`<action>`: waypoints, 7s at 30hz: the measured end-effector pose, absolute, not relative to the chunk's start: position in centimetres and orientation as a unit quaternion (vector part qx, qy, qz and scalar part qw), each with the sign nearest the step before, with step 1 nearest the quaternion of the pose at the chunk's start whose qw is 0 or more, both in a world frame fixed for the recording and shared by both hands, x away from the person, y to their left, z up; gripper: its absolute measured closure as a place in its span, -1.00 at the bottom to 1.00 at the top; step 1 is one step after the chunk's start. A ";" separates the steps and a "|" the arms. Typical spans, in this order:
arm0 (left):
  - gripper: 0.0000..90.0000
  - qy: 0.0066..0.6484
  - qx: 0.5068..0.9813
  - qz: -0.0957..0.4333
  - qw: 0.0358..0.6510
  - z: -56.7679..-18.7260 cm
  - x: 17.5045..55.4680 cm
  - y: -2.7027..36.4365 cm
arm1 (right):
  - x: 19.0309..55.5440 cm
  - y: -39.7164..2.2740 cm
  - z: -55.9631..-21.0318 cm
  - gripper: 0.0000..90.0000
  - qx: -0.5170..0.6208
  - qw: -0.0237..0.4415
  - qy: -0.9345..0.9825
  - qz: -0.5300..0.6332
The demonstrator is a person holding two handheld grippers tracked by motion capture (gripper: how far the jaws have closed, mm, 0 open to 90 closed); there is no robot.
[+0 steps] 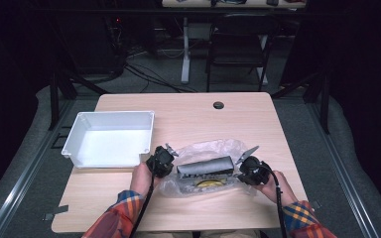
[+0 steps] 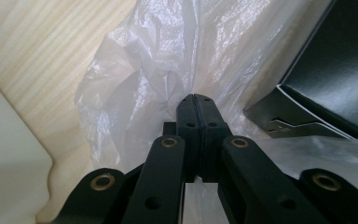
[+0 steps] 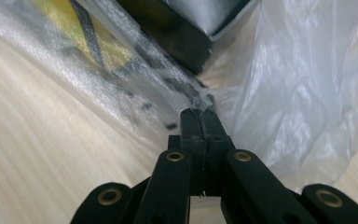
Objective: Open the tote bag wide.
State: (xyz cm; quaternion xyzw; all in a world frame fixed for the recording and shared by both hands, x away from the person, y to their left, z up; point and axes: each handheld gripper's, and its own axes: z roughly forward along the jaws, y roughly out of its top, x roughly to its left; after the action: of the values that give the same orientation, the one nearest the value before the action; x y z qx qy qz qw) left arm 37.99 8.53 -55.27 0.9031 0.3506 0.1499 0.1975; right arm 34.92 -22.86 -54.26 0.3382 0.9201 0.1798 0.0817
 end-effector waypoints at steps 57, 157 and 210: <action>0.59 0.238 0.945 0.084 0.209 -54.2 33.4 8.2 | 39.4 -23.9 -52.7 0.69 0.441 0.089 0.851 0.270; 0.31 0.252 0.941 0.052 0.219 -53.7 34.7 10.1 | 46.9 -11.2 -53.2 1.00 0.360 0.105 0.901 0.219; -0.61 0.216 0.935 0.086 0.266 -47.9 35.2 10.6 | 33.0 -30.2 -49.3 -0.91 0.443 0.151 0.830 0.302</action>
State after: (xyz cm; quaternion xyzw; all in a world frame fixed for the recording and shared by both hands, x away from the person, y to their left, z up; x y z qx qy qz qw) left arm 35.21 10.63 -47.88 0.9354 0.2160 0.0858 0.2664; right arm 32.98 -30.21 -49.33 0.4434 0.8302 0.3024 0.1508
